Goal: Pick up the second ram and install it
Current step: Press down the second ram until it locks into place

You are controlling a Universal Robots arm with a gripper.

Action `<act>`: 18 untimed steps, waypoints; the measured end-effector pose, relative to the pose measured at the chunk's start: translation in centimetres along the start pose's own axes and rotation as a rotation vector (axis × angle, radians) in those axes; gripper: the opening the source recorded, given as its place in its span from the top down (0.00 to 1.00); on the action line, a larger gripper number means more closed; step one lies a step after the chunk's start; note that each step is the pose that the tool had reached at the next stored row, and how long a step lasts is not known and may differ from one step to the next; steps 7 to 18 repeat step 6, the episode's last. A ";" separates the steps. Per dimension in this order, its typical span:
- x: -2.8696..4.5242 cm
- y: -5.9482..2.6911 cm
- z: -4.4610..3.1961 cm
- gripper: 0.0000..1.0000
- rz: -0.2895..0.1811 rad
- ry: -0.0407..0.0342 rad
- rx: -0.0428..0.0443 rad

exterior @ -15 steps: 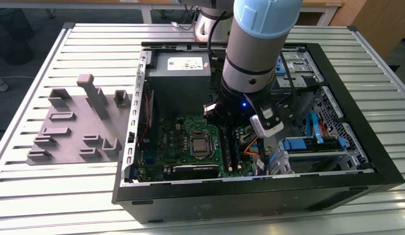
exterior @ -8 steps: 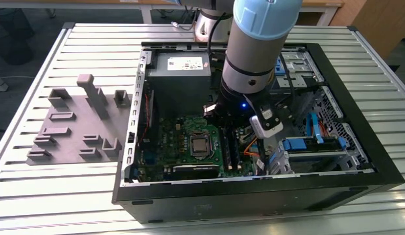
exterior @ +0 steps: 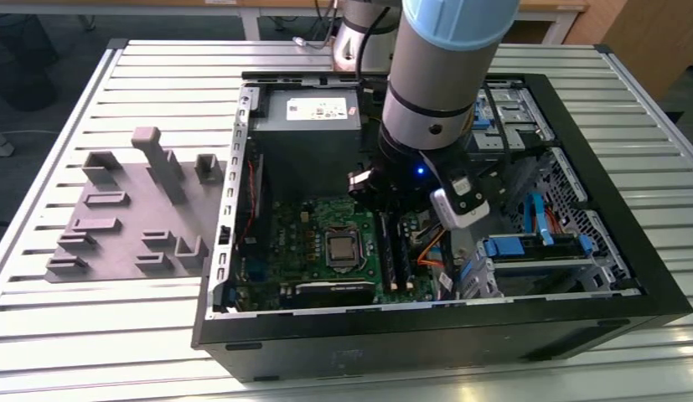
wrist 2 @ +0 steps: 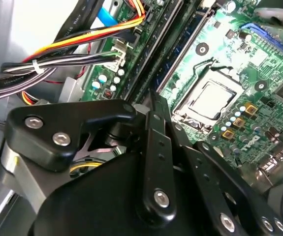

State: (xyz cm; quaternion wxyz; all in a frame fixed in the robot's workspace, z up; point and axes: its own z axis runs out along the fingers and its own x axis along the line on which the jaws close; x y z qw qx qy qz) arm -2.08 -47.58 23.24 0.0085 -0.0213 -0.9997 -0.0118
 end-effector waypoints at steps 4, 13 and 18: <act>0.00 0.00 -0.14 0.89 0.000 0.0000 0.0002; 0.00 0.00 -0.17 0.89 0.000 0.0001 0.0002; 0.00 0.00 -0.17 0.89 0.000 0.0001 0.0002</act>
